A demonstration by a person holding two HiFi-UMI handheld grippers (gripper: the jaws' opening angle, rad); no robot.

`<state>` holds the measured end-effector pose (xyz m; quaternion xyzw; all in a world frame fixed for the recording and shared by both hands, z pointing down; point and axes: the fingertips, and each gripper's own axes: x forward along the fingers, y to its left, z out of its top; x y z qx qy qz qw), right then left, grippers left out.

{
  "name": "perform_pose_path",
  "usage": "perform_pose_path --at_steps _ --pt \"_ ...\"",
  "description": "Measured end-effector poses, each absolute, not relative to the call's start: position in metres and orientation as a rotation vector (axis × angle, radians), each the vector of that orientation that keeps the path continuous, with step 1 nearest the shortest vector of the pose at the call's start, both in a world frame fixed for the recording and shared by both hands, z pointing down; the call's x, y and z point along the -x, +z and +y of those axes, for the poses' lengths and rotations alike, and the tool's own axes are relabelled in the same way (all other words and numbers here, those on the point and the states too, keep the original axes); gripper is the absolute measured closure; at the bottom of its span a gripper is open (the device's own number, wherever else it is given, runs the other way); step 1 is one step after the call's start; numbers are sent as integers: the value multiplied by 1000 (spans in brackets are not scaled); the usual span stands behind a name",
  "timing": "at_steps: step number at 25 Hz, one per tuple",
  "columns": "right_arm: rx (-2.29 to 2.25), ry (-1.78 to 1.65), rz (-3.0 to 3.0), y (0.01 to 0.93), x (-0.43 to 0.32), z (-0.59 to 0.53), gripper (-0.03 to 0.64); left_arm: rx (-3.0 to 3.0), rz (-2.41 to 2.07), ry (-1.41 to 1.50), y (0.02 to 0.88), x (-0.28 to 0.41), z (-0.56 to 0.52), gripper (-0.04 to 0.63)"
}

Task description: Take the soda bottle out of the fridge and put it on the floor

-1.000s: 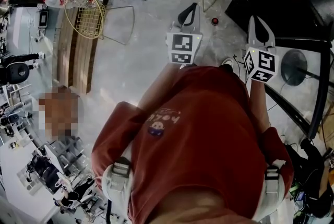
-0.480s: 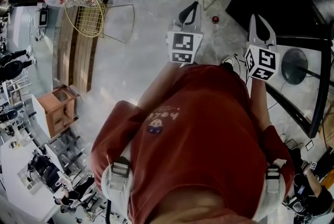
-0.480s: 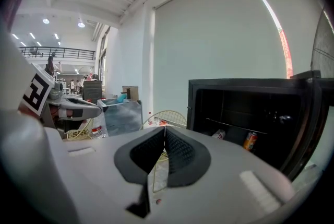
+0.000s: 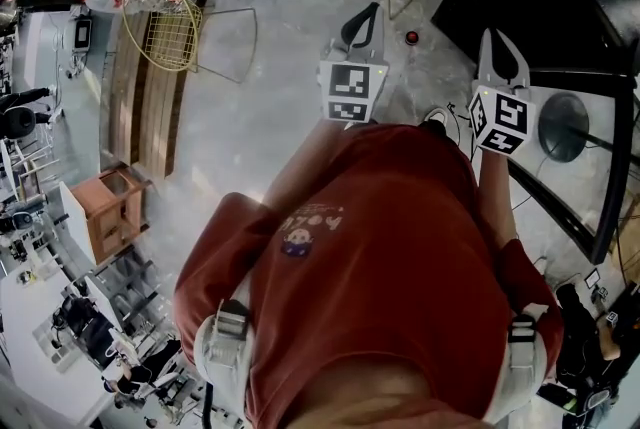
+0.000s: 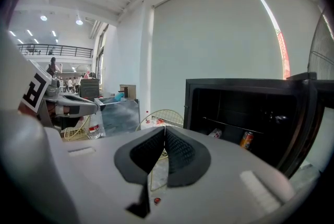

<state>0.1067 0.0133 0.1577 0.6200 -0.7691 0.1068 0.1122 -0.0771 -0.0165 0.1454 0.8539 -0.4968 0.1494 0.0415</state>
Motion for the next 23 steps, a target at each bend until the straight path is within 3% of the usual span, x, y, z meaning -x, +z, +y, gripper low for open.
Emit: perform_pose_path --at_steps 23 --pt "-1819 324 -2228 155 -104 16 615 -2611 -1523 457 137 86 -13 595"
